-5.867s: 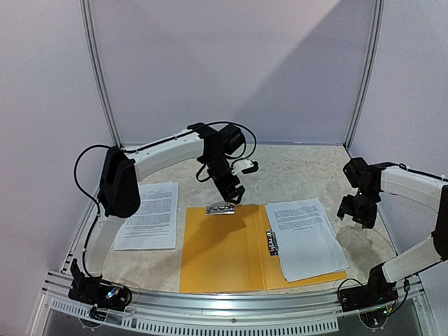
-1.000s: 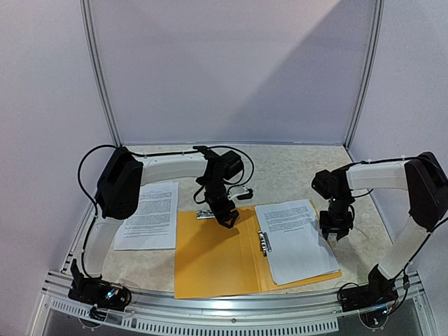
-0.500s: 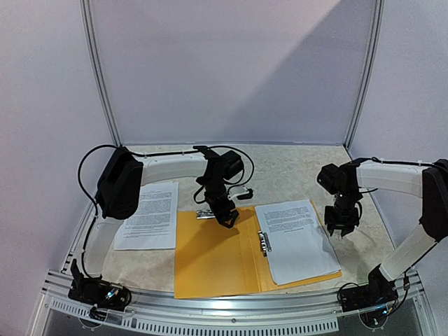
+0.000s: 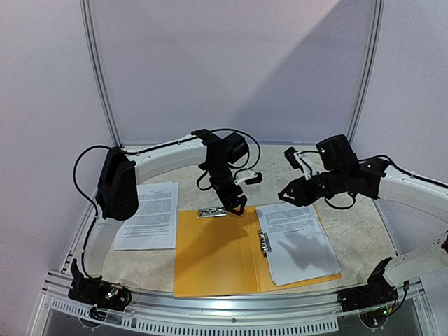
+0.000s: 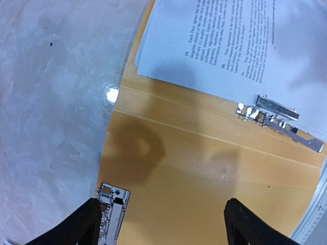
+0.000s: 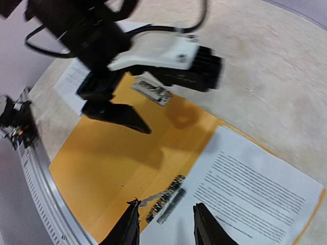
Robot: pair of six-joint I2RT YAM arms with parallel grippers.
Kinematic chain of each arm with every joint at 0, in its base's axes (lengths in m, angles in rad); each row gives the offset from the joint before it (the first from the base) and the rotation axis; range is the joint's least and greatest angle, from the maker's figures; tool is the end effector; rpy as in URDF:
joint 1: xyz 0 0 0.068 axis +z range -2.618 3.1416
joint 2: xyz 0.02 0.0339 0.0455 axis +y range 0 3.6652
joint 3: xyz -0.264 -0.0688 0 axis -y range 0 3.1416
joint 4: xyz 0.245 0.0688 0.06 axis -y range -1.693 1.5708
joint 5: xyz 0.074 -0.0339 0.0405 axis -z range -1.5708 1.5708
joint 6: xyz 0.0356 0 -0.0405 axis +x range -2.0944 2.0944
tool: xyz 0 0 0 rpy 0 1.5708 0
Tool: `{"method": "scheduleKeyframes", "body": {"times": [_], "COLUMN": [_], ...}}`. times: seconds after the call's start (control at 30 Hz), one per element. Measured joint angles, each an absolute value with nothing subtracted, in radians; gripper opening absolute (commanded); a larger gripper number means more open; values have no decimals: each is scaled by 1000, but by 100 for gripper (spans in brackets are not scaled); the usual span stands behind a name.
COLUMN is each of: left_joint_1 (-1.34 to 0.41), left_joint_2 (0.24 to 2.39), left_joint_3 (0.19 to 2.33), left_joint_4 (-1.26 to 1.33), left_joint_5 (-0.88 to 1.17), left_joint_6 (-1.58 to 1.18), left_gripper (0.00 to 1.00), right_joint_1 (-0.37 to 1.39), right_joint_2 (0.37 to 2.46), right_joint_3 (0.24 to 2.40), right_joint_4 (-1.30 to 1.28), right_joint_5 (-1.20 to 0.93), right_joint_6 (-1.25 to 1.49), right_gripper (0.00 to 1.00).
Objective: Put the files into the folder
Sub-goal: Clamp the file in the folder with some files.
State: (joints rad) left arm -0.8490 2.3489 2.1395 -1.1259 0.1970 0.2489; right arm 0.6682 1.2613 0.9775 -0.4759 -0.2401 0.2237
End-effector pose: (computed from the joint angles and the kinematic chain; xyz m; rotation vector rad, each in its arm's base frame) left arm 0.3138 -0.3670 0.2034 1.5692 2.4994 -0.3818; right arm 0.2069 0.1741 0.2792 -0.6542 2.3275 0.7099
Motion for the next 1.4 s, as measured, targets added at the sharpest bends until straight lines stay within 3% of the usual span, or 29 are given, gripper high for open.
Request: {"method": "scheduleKeyframes", "body": {"times": [0.2, 0.37, 0.97, 1.4], "left_joint_1": [-859, -859, -859, -906], "left_joint_2": [2351, 2371, 2397, 2396], "left_joint_3": [2124, 2074, 2001, 2060], "left_joint_4": [-1121, -1097, -1003, -1004], "left_joint_5": [233, 239, 254, 280], "left_joint_6": [230, 215, 171, 196], "left_gripper": [85, 85, 84, 83], "right_joint_1": [727, 731, 802, 824], "right_joint_2": [1353, 1457, 1413, 1384], "right_joint_3": [921, 921, 822, 796], "right_joint_4": [-279, -223, -307, -414], "right_joint_5": [-393, -409, -338, -205], "right_joint_6": [39, 65, 1211, 1311], "right_gripper": [20, 19, 17, 16]}}
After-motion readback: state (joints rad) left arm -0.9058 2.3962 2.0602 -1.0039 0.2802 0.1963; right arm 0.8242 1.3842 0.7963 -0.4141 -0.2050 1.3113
